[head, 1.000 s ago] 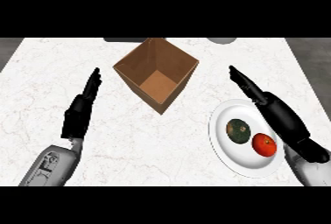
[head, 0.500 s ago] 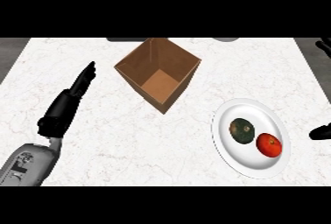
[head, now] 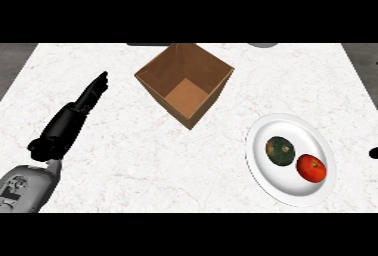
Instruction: Pick the squash from the plate and place it in the cardboard box
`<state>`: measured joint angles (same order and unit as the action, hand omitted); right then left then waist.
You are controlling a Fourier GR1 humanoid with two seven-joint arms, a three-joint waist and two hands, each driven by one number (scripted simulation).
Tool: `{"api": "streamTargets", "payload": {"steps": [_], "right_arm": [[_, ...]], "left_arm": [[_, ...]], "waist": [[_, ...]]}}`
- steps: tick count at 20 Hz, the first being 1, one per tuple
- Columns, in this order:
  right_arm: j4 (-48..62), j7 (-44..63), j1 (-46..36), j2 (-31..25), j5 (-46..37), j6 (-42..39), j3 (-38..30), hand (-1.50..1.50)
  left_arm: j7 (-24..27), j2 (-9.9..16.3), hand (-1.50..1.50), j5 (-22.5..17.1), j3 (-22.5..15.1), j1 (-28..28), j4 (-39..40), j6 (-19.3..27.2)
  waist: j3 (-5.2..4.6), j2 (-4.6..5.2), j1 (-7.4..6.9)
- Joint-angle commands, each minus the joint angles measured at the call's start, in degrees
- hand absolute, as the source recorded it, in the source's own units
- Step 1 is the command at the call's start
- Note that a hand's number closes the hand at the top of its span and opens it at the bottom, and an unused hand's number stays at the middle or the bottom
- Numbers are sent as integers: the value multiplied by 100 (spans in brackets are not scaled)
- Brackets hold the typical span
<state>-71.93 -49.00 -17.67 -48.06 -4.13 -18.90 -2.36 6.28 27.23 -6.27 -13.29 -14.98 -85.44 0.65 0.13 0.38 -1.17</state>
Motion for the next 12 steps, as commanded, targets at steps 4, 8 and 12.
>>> {"api": "streamTargets", "payload": {"steps": [4,8,12], "right_arm": [[-504,-325,124,-548,-1549,341,835,-150],[-1199,202,102,-908,-2205,256,1263,-150],[-2210,1108,390,-796,-2780,310,1583,-150]], "left_arm": [[-85,-33,0,56,122,-47,55,-25],[14,1,0,67,153,115,-69,-104],[-255,-163,0,171,99,169,-318,32]], "waist": [[-16,-40,102],[-21,-60,115],[-18,-68,154]]}}
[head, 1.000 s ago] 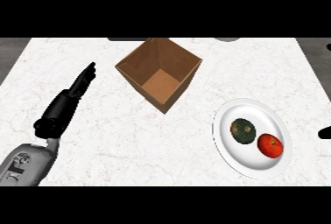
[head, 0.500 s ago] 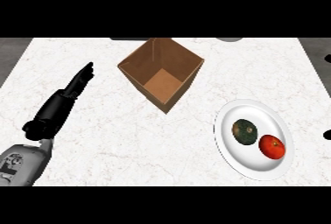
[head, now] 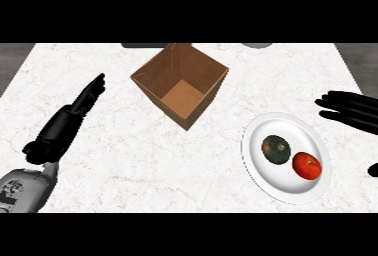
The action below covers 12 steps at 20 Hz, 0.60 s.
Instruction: Pick the squash from the plate and place it in the cardboard box
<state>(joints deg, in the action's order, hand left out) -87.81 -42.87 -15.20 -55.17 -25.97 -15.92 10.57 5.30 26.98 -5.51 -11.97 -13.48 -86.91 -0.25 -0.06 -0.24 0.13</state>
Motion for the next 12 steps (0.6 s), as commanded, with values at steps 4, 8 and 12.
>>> {"api": "streamTargets", "payload": {"steps": [4,8,12], "right_arm": [[-1477,1365,576,94,-980,-139,336,-150],[-2224,2330,744,275,-1397,-631,668,-150],[-2016,2082,1281,550,-1757,-462,500,-150]], "left_arm": [[195,-202,0,185,93,58,179,-58],[268,-156,0,232,170,192,62,-173],[330,-248,0,314,395,50,366,-387]], "waist": [[2,7,45],[0,5,30],[5,19,35]]}}
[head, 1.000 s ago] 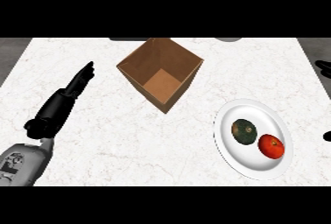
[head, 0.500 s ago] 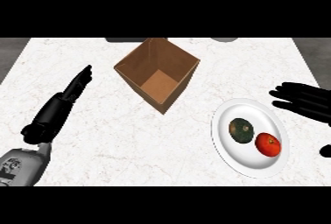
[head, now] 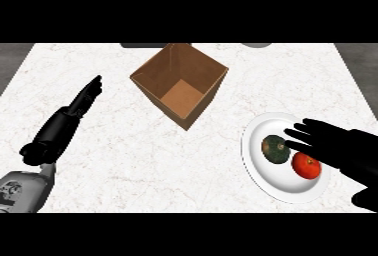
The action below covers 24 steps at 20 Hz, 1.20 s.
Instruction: Pick the squash from the plate and place it in the cardboard box
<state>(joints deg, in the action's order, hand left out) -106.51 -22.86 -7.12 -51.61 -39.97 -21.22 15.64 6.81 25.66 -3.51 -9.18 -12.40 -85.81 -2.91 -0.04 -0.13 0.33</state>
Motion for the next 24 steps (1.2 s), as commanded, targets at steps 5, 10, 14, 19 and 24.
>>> {"api": "streamTargets", "payload": {"steps": [5,10,14,19,24], "right_arm": [[-597,710,478,763,-814,-407,199,-150],[75,616,121,1224,-1513,-81,204,-150],[639,576,-328,1719,-1825,-91,289,-150],[-72,806,10,1767,-2228,-606,225,-150],[1059,396,-45,2078,-2859,234,259,-150]], "left_arm": [[-9,-190,0,167,330,-160,144,-333],[-64,-389,0,373,252,226,-310,-342],[-179,-376,0,364,523,-73,-39,-547],[-297,-633,0,600,583,-39,-200,-498],[-360,-757,0,719,553,440,-738,-573]], "waist": [[3,7,-8],[4,10,-47],[4,21,-65],[3,9,-27],[5,10,-59]]}}
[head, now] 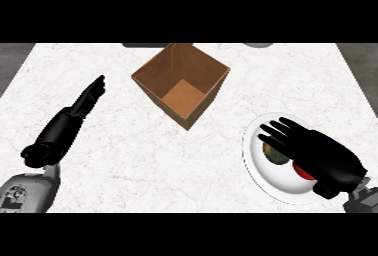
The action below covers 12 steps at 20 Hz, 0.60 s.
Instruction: Pick the squash from the plate and place it in the cardboard box
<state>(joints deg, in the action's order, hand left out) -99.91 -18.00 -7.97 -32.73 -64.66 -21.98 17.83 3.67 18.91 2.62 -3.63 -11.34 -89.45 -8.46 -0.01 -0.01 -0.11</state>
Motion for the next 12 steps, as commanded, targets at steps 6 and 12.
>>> {"api": "streamTargets", "payload": {"steps": [6,12], "right_arm": [[950,-760,-395,305,-271,152,-360,-150],[1033,-920,415,291,-695,877,-257,-150]], "left_arm": [[-1,-379,0,336,85,-245,319,-52],[187,-285,0,337,230,417,-280,-206]], "waist": [[1,5,3],[1,-9,20]]}}
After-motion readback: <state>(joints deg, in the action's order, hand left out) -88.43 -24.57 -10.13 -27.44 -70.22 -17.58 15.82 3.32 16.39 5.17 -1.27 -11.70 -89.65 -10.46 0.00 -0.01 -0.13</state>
